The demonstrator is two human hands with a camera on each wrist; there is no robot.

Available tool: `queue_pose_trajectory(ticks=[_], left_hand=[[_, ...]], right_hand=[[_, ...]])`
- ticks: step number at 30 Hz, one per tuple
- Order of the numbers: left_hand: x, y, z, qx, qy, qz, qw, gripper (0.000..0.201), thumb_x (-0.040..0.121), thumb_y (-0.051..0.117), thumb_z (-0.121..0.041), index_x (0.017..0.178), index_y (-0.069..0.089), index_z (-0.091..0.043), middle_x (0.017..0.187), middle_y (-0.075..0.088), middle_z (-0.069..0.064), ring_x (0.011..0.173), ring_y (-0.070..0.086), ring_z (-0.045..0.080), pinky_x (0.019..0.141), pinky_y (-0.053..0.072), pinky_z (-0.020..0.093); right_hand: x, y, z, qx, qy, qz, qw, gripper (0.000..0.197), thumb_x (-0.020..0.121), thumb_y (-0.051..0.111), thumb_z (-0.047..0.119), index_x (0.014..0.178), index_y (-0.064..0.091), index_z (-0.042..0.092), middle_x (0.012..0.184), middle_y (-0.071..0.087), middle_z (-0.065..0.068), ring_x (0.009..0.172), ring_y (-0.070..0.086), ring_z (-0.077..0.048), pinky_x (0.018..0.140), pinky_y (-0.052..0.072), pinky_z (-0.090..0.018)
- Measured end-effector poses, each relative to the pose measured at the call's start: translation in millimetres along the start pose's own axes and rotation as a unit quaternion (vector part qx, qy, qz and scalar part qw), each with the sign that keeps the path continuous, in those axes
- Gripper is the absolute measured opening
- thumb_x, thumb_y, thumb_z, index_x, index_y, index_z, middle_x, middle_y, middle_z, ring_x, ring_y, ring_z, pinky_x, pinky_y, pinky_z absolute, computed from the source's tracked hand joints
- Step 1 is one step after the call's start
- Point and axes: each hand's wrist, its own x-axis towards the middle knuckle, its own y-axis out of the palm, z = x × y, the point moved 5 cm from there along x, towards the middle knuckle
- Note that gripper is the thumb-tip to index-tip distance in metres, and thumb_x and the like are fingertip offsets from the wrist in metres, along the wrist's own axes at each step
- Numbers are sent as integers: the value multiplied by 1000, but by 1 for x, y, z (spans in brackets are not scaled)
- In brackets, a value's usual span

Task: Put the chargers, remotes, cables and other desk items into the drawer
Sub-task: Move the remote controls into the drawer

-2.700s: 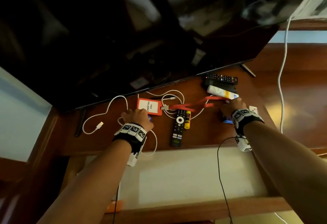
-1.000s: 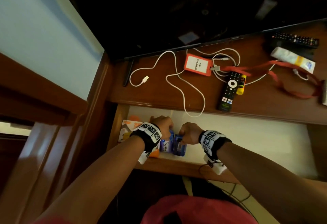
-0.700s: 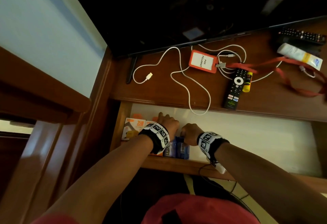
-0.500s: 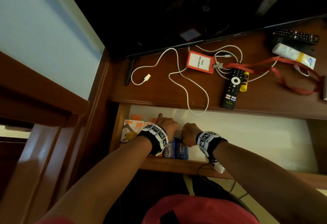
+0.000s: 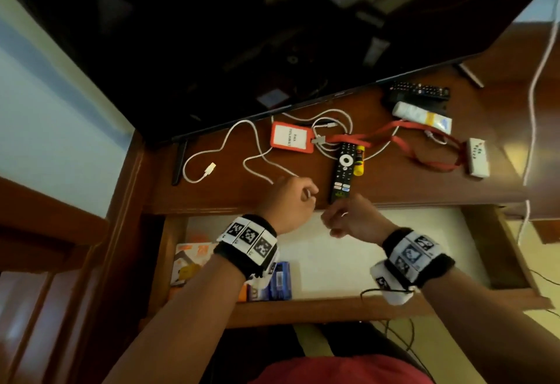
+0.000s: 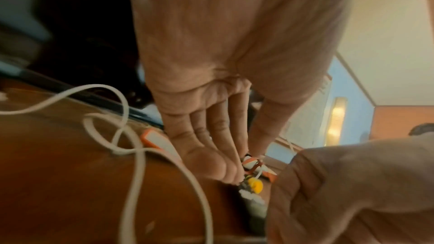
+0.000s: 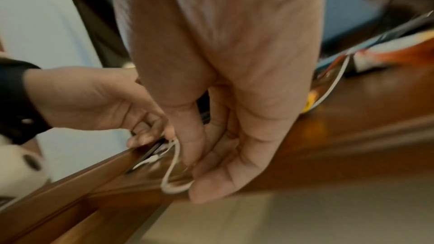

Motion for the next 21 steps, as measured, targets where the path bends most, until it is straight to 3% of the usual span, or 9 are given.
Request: queue_pose_trajectory(ticks=[2,4,6,8,10,13,17,19,21], left_hand=[[22,5,-26,7,22,-33,999,15,93,65,-10,103,76,-11,87,71,2,83,66,17,74,50,26],[46,16,-46,26,21,-47,998,13,94,63,-8,101,75,-9,96,72,6,86,65,19,75,52,29],[69,30,-59,56,2,-35,998,14,95,62,-9,107,70,-6,110,68,10,93,63,23,76,47,30],[89,45,-63,82,-34,-4,996,27,94,64,-13,120,60,-6,124,62,13,107,62,30,78,41,29],[105,58,-59,127,-84,22,988,48,90,68,-21,132,50,-7,132,59,17,116,60,35,86,49,35],[122,72,-56,216,-153,28,964,81,87,71,-35,151,30,-6,142,50,23,124,58,40,95,53,45],[137,82,-62,213,-200,23,956,72,86,75,-29,143,37,-6,133,59,19,118,63,39,90,53,44],[142,85,-62,201,-217,28,955,65,85,75,-24,137,40,-7,126,64,15,115,65,37,88,54,44],[145,85,-59,192,-228,29,954,68,85,76,-24,140,39,-9,127,64,14,117,65,36,91,54,45]], right_hand=[[4,-50,-5,-29,-8,-73,997,36,76,67,-7,53,73,20,56,68,2,51,63,-12,60,54,-28],[9,-105,-13,-53,-1,-150,987,42,75,64,-8,45,67,21,46,64,5,43,59,-6,53,50,-23],[13,-158,-15,-53,-15,-221,974,46,78,66,-10,50,66,26,43,61,13,39,56,2,51,48,-20],[17,-200,-10,-82,-31,-262,961,30,84,74,5,64,71,26,58,63,19,54,57,8,66,45,-19],[24,-239,-9,-143,-11,-278,950,15,87,72,18,73,75,18,76,67,2,80,61,-10,80,38,-21],[58,-291,-26,-183,32,-281,941,19,86,58,11,73,72,12,96,73,-19,99,64,-39,82,47,-31],[108,-333,-45,-215,48,-267,938,23,88,49,9,84,70,2,94,70,-23,85,64,-38,66,45,-34],[133,-344,-51,-249,55,-247,935,21,91,49,9,94,68,2,105,68,-23,89,63,-37,70,48,-36],[156,-353,-53,-276,47,-246,928,21,95,50,14,104,66,4,118,65,-23,105,62,-40,84,53,-42]])
